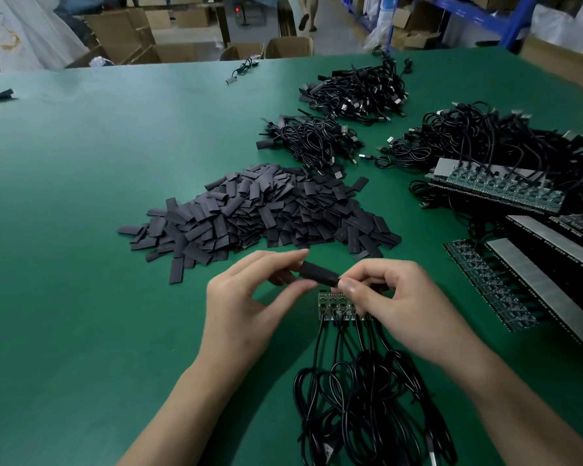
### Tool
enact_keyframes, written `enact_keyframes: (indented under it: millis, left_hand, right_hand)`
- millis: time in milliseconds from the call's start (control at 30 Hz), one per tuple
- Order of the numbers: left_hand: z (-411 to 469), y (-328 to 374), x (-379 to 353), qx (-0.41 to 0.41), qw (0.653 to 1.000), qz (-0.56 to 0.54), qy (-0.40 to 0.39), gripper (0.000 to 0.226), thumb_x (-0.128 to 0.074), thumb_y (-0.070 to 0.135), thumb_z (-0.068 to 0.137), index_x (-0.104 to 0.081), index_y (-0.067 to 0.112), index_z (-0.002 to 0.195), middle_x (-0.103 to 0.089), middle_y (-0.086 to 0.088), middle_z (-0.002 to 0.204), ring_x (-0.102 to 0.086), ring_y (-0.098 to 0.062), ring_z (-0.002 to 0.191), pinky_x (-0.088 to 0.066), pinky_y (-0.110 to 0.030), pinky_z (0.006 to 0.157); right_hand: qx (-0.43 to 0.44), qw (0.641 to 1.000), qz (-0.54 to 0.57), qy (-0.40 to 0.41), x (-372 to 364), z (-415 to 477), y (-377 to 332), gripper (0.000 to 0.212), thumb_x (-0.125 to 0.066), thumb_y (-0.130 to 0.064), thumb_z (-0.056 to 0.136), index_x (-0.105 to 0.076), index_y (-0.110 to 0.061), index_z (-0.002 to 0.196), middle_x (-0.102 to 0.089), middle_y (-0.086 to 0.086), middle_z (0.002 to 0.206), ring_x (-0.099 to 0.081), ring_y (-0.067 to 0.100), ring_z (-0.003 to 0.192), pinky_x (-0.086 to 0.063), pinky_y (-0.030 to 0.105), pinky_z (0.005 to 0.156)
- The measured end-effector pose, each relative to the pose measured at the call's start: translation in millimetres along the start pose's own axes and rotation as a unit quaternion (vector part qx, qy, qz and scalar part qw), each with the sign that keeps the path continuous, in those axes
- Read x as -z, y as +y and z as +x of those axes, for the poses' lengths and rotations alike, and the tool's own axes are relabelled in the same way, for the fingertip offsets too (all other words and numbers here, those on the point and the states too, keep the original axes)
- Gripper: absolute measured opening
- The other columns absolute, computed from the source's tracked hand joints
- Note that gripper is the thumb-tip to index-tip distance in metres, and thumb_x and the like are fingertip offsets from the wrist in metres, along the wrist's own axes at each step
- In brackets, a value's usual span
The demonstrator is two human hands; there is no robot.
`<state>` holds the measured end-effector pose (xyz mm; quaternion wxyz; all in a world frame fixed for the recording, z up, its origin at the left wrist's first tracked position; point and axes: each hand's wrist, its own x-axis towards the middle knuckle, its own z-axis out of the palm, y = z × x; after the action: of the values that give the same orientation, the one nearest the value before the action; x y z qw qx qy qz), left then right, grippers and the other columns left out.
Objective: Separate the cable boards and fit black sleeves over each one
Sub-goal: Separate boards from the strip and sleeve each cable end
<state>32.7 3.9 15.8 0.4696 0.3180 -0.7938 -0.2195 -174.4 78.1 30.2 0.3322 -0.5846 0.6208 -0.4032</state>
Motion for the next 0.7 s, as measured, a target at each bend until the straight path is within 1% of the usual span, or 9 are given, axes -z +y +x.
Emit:
enact_keyframes:
  millis: [67, 133, 300, 400, 500, 567, 600, 633, 700]
  left_hand:
    - [0.1, 0.8, 0.9, 0.01, 1.0, 0.0, 0.024, 0.026, -0.083, 0.02, 0.081, -0.08, 0.014, 0.106, -0.075, 0.009, 0.096, -0.069, -0.005, 0.085, -0.052, -0.014, 0.082]
    - [-0.5, 2.3, -0.4, 0.008, 1.0, 0.005, 0.028, 0.024, -0.082, 0.018, 0.082, -0.08, 0.014, 0.106, -0.075, 0.008, 0.096, -0.069, -0.004, 0.084, -0.052, -0.013, 0.081]
    - [-0.5, 2.5, -3.4, 0.0, 1.0, 0.018, 0.019, 0.022, -0.08, 0.017, 0.084, -0.08, 0.012, 0.106, -0.076, 0.007, 0.094, -0.068, -0.003, 0.081, -0.053, -0.014, 0.077]
    - [-0.5, 2.6, -4.5, -0.007, 1.0, 0.02, 0.016, 0.021, -0.08, 0.017, 0.086, -0.08, 0.011, 0.106, -0.076, 0.006, 0.093, -0.07, -0.005, 0.08, -0.055, -0.017, 0.077]
    - [0.6, 3.4, -5.0, -0.016, 0.999, 0.033, 0.021, 0.022, -0.077, 0.023, 0.087, -0.081, 0.011, 0.105, -0.076, 0.007, 0.093, -0.069, -0.001, 0.081, -0.053, -0.014, 0.08]
    - [0.2, 4.1, -5.4, -0.002, 0.999, 0.016, 0.029, 0.021, -0.078, 0.024, 0.087, -0.081, 0.012, 0.104, -0.077, 0.008, 0.094, -0.07, 0.0, 0.082, -0.052, -0.013, 0.08]
    - [-0.6, 5.3, -6.3, 0.024, 0.999, -0.014, 0.035, 0.02, -0.078, 0.024, 0.086, -0.081, 0.014, 0.103, -0.078, 0.009, 0.093, -0.072, -0.001, 0.083, -0.053, -0.014, 0.08]
    - [-1.5, 7.3, -7.6, 0.065, 0.995, -0.06, 0.039, 0.018, -0.079, 0.023, 0.086, -0.081, 0.017, 0.102, -0.079, 0.01, 0.091, -0.074, -0.003, 0.083, -0.055, -0.015, 0.08]
    - [-1.6, 12.6, -11.3, 0.157, 0.971, -0.178, 0.035, 0.014, -0.077, 0.021, 0.084, -0.08, 0.02, 0.098, -0.08, 0.004, 0.085, -0.077, -0.011, 0.079, -0.058, -0.02, 0.077]
  right_hand:
    - [-0.001, 1.0, 0.008, 0.005, -0.3, 0.3, -1.3, 0.013, -0.066, -0.037, 0.095, -0.075, -0.038, 0.087, -0.069, -0.008, 0.067, -0.064, 0.023, 0.072, -0.051, 0.044, 0.073]
    - [-0.004, 1.0, 0.014, 0.008, -1.7, 0.0, -1.4, 0.013, -0.066, -0.038, 0.095, -0.075, -0.037, 0.087, -0.07, -0.007, 0.068, -0.065, 0.024, 0.073, -0.053, 0.05, 0.075]
    - [-0.012, 1.0, 0.018, 0.011, -5.9, 0.6, 1.7, 0.013, -0.067, -0.037, 0.098, -0.074, -0.038, 0.086, -0.07, -0.007, 0.067, -0.063, 0.031, 0.072, -0.052, 0.052, 0.072]
    - [-0.018, 0.999, 0.031, 0.005, -6.4, 1.3, 4.1, 0.014, -0.068, -0.039, 0.097, -0.074, -0.04, 0.084, -0.072, -0.008, 0.067, -0.062, 0.028, 0.066, -0.052, 0.053, 0.073]
    - [-0.024, 0.998, 0.059, 0.007, -6.2, 1.6, 5.4, 0.014, -0.069, -0.037, 0.097, -0.075, -0.036, 0.084, -0.072, -0.005, 0.067, -0.062, 0.013, 0.064, -0.052, 0.048, 0.074]
    - [-0.019, 0.998, 0.062, 0.012, -7.1, 2.4, 6.2, 0.013, -0.069, -0.038, 0.096, -0.075, -0.036, 0.085, -0.072, -0.004, 0.067, -0.064, 0.011, 0.066, -0.054, 0.047, 0.078]
    - [-0.014, 0.998, 0.055, 0.016, -8.1, 2.8, 6.0, 0.012, -0.07, -0.038, 0.096, -0.075, -0.036, 0.085, -0.072, -0.005, 0.067, -0.065, 0.011, 0.067, -0.054, 0.045, 0.079]
    - [-0.006, 0.999, 0.042, 0.018, -9.3, 2.6, 5.8, 0.012, -0.07, -0.037, 0.096, -0.074, -0.038, 0.085, -0.073, -0.006, 0.068, -0.067, 0.01, 0.068, -0.054, 0.041, 0.08]
    - [0.021, 1.0, 0.005, 0.013, -11.0, 0.9, 4.1, 0.011, -0.071, -0.037, 0.095, -0.073, -0.041, 0.085, -0.074, -0.011, 0.07, -0.069, 0.006, 0.071, -0.053, 0.025, 0.075]
